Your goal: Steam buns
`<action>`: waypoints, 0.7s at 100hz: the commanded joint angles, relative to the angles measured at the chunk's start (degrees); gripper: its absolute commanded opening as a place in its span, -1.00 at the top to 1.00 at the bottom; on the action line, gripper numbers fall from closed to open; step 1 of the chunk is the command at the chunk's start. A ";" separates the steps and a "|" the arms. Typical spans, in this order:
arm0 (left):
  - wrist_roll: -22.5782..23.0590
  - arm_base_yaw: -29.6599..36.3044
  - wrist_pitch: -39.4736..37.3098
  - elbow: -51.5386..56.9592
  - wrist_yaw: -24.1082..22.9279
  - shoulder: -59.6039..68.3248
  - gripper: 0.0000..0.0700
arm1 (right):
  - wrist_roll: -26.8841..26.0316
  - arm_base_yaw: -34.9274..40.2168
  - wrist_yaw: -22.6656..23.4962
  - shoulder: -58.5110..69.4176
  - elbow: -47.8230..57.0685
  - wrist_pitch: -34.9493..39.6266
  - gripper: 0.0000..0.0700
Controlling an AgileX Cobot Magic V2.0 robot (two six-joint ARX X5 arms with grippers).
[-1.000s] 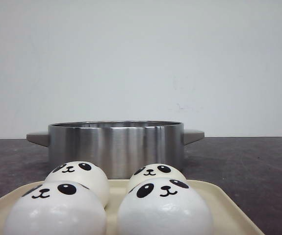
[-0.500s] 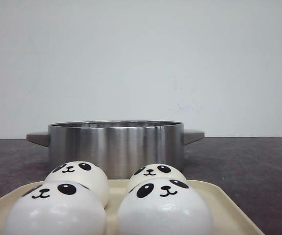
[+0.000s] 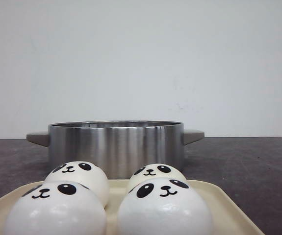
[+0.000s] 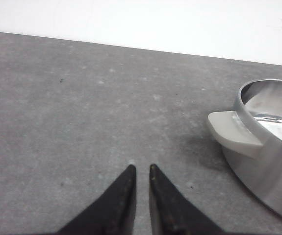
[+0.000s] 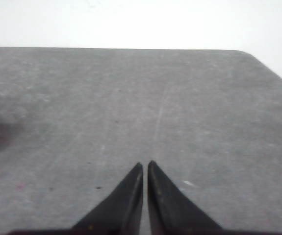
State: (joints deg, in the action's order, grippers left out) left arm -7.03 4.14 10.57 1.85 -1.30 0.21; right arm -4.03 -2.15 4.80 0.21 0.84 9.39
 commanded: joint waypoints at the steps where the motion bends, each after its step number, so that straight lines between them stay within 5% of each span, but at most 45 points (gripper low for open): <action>1: -0.11 0.00 0.26 -1.05 0.17 0.00 1.00 | -6.82 0.13 1.77 0.00 -0.09 -0.79 0.98; 26: -0.79 0.00 0.07 -1.05 0.44 0.00 1.00 | -23.69 0.15 11.93 0.00 0.02 -7.74 0.98; 51: -22.99 0.00 0.11 -0.48 6.19 0.00 1.00 | -36.74 0.15 20.74 0.00 0.15 -21.73 0.98; 70: -26.91 0.00 0.09 0.24 13.29 0.00 1.00 | -39.52 0.15 21.84 0.00 4.31 -22.82 0.99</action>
State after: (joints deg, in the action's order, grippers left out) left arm -30.92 4.14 10.04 1.91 9.93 0.21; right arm -41.06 -2.04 26.39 0.21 2.68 -12.88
